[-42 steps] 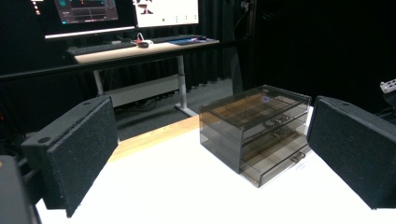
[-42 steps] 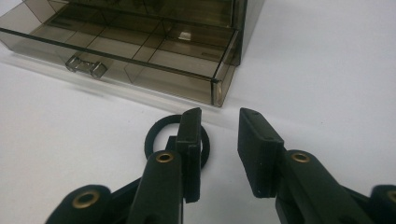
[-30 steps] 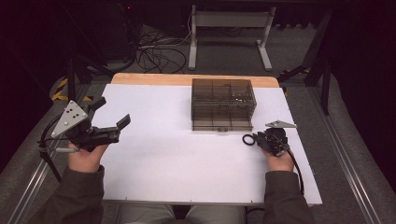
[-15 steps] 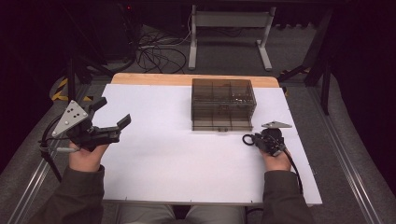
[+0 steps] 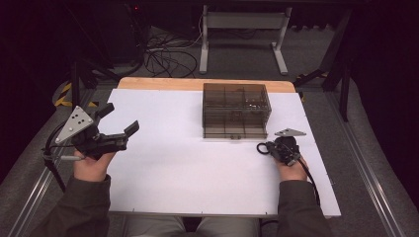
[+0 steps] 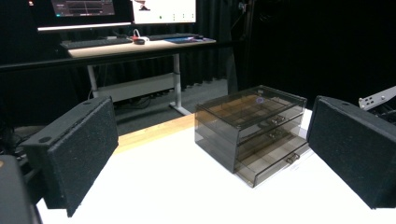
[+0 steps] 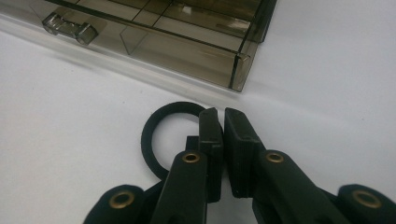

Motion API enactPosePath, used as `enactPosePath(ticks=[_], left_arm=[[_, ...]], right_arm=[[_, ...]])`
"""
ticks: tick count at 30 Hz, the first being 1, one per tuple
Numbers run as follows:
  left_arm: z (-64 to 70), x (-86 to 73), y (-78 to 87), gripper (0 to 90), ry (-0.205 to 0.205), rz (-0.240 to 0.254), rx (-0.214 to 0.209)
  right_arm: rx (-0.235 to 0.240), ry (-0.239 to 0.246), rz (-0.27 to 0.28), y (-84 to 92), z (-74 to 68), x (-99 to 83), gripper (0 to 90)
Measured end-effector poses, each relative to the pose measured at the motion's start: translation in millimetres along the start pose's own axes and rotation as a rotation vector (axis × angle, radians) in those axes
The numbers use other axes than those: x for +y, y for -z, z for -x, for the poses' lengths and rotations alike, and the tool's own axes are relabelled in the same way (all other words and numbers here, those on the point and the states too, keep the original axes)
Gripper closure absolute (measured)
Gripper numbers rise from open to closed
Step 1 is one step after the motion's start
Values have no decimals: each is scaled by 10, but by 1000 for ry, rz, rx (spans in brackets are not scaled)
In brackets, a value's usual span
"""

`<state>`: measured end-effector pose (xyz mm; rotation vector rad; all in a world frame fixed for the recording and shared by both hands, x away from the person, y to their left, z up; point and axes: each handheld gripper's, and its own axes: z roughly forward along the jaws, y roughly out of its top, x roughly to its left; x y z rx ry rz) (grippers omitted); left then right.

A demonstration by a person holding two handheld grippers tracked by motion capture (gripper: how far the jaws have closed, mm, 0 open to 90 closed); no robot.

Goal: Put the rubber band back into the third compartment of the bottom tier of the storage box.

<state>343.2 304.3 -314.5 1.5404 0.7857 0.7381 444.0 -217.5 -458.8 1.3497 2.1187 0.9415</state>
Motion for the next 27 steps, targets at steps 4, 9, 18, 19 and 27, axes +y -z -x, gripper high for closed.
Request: enactPosePath(ticks=[4, 9, 18, 19, 27], left_arm=[[0, -3, -4, 29, 1, -2, 1], [-1, -3, -2, 29, -1, -2, 2], [-7, -2, 5, 34, -4, -7, 6], [-8, -5, 0, 37, -11, -15, 15], [-7, -10, -11, 36, -8, -10, 14]], right_arm=[[3, 0, -1, 3, 2, 1, 866], [3, -1, 10, 23, 11, 7, 866], [5, -9, 41, 69, 14, 25, 866], [4, -13, 43, 74, 14, 27, 866], [3, -14, 65, 109, 9, 46, 866]])
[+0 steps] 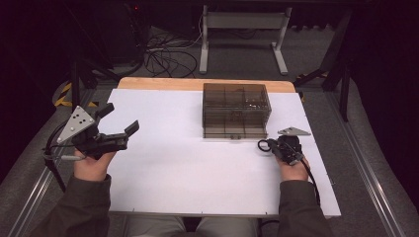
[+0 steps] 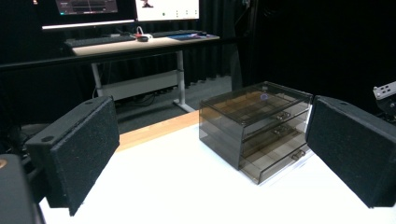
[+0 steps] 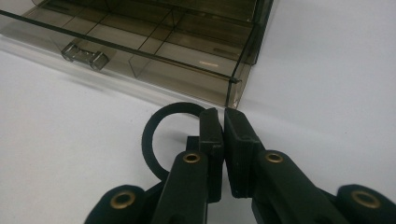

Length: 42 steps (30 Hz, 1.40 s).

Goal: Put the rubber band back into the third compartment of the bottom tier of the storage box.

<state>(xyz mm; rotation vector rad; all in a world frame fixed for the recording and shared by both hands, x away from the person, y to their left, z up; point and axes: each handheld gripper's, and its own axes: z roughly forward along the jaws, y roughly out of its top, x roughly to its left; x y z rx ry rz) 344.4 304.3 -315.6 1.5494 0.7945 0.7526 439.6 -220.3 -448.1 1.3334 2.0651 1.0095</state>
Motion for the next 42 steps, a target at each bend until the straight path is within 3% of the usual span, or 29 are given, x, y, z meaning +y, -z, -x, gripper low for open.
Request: enactPosePath(ticks=[18, 42], left_arm=[[-8, -15, -9, 36, -2, -2, 8], [12, -52, -50, 37, -6, -22, 5]], right_arm=[[-15, 11, 58, 34, -50, 126, 866], [-8, 50, 99, -70, -131, 347, 866]])
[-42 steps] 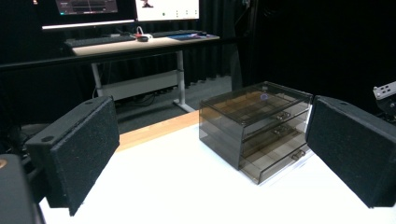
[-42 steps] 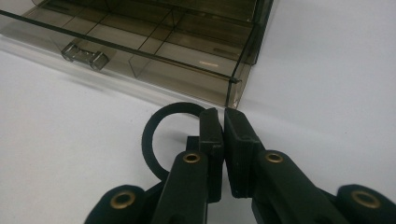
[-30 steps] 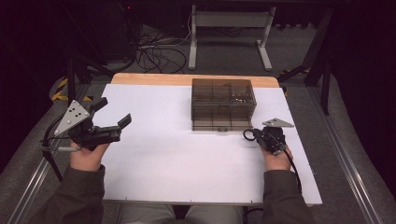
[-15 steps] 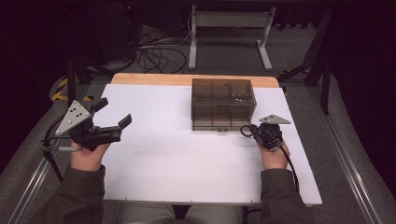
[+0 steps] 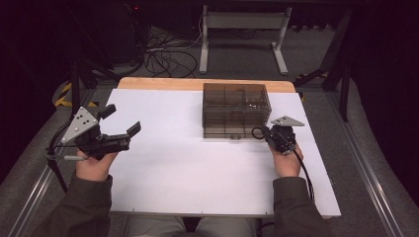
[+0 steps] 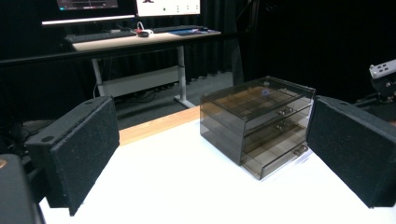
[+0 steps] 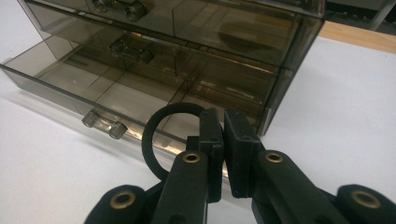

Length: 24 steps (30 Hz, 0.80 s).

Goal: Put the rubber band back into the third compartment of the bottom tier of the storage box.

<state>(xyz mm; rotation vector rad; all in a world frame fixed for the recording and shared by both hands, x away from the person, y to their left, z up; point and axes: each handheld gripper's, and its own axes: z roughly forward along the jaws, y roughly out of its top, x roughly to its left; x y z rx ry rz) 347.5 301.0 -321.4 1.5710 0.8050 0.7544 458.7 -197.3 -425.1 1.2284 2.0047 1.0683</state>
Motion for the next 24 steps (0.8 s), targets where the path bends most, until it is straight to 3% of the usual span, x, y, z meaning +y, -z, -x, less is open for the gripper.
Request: enactPosePath(ticks=[10, 24], left_arm=[[1, -1, 17, 37, 0, 8, 12], [7, -9, 23, 37, -4, 5, 15]], right_arm=[[5, 5, 6, -101, 2, 57, 866], [-8, -27, 19, -228, 104, 61, 866]])
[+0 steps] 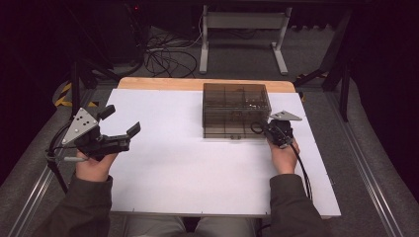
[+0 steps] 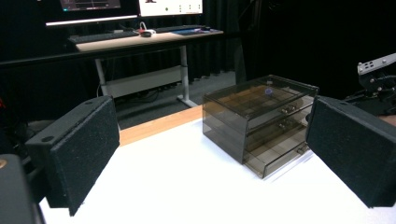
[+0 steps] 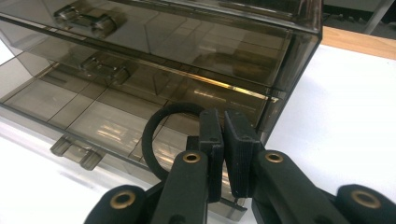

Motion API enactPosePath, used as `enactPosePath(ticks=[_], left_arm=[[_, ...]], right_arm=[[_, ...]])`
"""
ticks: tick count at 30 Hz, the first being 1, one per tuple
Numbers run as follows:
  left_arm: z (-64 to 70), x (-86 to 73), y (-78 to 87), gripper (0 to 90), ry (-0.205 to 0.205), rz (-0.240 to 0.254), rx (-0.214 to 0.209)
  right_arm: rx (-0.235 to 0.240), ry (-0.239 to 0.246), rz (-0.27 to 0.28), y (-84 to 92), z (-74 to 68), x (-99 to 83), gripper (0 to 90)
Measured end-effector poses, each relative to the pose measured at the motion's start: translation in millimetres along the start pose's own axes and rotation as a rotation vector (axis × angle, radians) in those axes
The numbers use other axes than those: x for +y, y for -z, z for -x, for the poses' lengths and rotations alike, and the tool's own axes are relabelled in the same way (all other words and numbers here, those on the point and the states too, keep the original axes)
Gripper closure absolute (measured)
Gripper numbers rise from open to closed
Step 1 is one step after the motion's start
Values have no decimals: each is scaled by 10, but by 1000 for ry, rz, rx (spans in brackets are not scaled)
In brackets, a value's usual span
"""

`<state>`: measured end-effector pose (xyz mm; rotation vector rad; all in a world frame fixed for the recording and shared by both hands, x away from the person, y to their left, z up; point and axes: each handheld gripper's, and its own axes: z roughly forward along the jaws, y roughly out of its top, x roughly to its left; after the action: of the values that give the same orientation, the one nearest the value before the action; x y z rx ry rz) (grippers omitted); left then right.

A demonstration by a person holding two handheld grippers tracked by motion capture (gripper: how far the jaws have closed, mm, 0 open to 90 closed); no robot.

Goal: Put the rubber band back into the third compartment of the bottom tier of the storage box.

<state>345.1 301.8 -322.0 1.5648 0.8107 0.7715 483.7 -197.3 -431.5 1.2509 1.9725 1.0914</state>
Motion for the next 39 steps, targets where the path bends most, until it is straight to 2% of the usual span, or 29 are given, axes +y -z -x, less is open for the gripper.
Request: enactPosePath(ticks=[26, 39], left_arm=[[-30, -17, 27, 37, 7, 0, 11], [-30, -23, 25, 41, 5, 1, 5]], right_arm=[[14, -22, -50, -246, 35, -92, 865], [24, -17, -70, -281, 18, -115, 865]])
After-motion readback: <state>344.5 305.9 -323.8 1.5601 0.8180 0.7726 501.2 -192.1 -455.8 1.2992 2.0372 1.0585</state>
